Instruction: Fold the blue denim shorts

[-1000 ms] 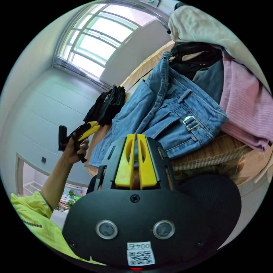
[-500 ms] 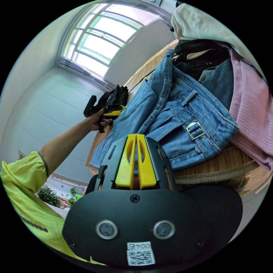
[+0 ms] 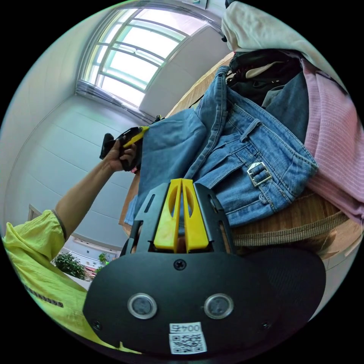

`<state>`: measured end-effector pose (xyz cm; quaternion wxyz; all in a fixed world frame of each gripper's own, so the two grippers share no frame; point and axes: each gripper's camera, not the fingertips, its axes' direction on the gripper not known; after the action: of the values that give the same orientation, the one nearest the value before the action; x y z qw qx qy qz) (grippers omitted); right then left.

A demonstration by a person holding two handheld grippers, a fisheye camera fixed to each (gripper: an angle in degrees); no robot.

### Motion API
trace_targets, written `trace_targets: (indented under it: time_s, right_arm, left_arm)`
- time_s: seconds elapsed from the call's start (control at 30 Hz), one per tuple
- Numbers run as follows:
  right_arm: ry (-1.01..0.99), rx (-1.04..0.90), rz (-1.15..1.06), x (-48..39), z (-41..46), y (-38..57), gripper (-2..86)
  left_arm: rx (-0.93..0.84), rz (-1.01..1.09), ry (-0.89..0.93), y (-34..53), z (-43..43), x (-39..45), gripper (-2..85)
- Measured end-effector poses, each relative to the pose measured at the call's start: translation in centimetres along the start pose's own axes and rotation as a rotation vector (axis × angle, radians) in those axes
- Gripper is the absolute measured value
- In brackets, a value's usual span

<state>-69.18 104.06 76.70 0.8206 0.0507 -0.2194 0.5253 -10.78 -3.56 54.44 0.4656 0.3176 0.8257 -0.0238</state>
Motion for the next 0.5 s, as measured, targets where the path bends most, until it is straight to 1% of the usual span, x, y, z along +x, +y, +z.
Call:
trace_targets:
  time_s: [0.03, 0.13, 0.2, 0.23, 0.3, 0.37, 0.4, 0.47, 0.5]
  right_arm:
    - [-0.001, 0.002, 0.001, -0.1, -0.1, 0.2, -0.7]
    - [-0.018, 0.007, -0.006, -0.8, -0.4, 1.2, -0.7]
    - [-0.014, 0.002, -0.025, -1.7, -0.4, 2.0, -0.7]
    - [-0.011, -0.001, -0.032, -1.9, -0.3, 2.2, -0.7]
    - [0.000, -0.006, -0.036, -2.3, -0.3, 2.4, -0.7]
    - [-0.012, 0.003, -0.015, -2.2, -0.6, 2.6, -0.7]
    - [-0.027, 0.011, -0.001, -2.2, -0.8, 2.7, -0.7]
    - [-0.042, 0.020, 0.002, -2.7, -1.0, 3.1, -0.6]
    - [-0.043, 0.021, -0.008, -3.2, -1.0, 3.4, -0.6]
  left_arm:
    - [0.026, 0.014, 0.003, 0.0, -2.2, 1.0, 1.1]
    - [0.027, 0.020, -0.093, 0.7, -6.2, 2.2, 0.9]
    - [0.019, 0.000, -0.065, 1.6, -7.8, 1.8, 0.9]
    - [0.045, -0.027, -0.045, 2.6, -9.3, 1.4, 0.9]
    - [0.158, -0.059, -0.017, 4.6, -12.7, 1.5, 0.9]
    - [0.378, -0.075, 0.049, 7.8, -19.7, 2.5, 0.8]
    - [0.426, -0.065, 0.052, 8.5, -21.7, 3.1, 0.8]
    - [0.580, 0.011, -0.037, 11.6, -30.1, 5.6, 0.9]
    - [0.610, 0.027, -0.066, 12.4, -32.1, 6.0, 0.9]
